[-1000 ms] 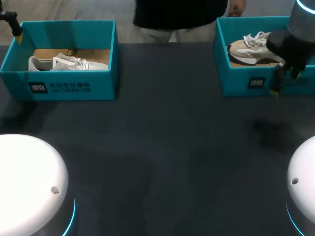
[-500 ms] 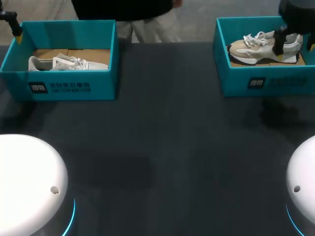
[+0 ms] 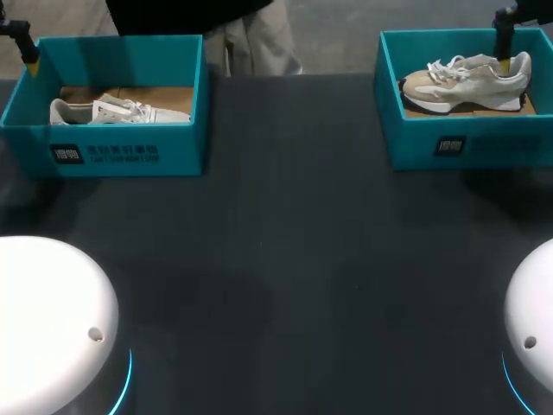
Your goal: Take the shoe out of the shoebox, open the shoe tongue, remove and reinsert the insole, then place the shoe into the shoebox
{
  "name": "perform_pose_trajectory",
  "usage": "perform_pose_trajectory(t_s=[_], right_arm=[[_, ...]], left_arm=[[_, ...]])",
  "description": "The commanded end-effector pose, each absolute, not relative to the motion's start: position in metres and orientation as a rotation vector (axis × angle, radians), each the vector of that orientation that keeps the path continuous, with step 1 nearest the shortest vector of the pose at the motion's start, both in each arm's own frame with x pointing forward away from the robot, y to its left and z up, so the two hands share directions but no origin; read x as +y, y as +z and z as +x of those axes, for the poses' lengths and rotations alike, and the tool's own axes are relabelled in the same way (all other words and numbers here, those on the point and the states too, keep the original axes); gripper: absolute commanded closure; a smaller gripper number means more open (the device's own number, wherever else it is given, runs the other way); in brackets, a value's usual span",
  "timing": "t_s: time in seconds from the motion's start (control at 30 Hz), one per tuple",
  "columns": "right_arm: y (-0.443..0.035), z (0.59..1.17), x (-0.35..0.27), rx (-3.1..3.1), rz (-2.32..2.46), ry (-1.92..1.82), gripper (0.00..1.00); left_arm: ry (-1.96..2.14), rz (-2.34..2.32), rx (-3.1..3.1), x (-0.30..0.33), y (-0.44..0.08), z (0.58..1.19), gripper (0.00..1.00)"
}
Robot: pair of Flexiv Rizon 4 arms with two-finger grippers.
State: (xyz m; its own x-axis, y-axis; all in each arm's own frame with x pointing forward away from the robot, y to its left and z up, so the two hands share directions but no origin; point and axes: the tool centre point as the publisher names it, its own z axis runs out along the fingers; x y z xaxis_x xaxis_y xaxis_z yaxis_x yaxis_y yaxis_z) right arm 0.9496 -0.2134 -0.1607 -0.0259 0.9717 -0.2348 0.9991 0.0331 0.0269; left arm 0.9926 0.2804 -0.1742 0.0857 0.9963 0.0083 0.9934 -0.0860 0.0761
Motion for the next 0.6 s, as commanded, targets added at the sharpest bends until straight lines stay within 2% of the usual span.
perform_pose_trajectory(t_s=[0.03, 0.3, 0.6], right_arm=[[-0.160, 0.955, -0.211, 2.132, 2.087, -0.299, 0.00], [-0.160, 0.955, -0.211, 2.132, 2.087, -0.299, 0.00], [-0.155, 0.984, -0.231, 2.003, 2.186, -0.308, 0.00]], left_arm=[[0.094, 2.277, 2.091, 0.280, -0.174, 0.991, 0.00], [0.094, 2.277, 2.091, 0.280, -0.174, 0.991, 0.00], [0.094, 2.277, 2.091, 0.280, -0.174, 0.991, 0.00]])
